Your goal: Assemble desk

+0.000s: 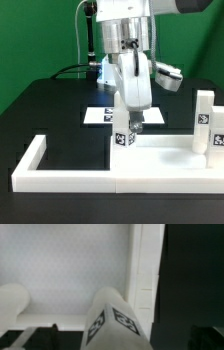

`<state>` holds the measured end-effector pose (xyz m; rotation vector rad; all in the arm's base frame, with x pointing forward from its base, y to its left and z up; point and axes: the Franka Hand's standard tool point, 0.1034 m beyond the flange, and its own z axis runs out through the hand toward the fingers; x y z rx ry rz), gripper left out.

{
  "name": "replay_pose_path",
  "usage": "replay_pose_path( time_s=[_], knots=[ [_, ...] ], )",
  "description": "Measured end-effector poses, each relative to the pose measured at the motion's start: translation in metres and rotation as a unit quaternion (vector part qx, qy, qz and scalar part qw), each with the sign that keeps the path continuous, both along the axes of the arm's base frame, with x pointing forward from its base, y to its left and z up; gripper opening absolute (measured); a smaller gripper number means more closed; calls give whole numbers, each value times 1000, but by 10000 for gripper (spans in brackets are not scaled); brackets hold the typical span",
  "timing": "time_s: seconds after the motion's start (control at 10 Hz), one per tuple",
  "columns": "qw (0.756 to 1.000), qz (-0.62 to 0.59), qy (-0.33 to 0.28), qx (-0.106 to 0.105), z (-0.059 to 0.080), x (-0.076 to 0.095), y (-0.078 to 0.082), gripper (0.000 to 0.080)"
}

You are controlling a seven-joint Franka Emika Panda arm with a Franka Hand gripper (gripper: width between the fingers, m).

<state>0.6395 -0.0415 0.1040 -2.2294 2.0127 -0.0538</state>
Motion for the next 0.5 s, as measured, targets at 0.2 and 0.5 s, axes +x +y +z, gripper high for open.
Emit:
replay_pose_path(
  time_s=[0.2, 0.5],
  knots=[
    [996, 94, -3, -13, 0, -1, -1, 649],
    [961, 275, -8, -40, -1, -2, -12, 649]
  ],
)
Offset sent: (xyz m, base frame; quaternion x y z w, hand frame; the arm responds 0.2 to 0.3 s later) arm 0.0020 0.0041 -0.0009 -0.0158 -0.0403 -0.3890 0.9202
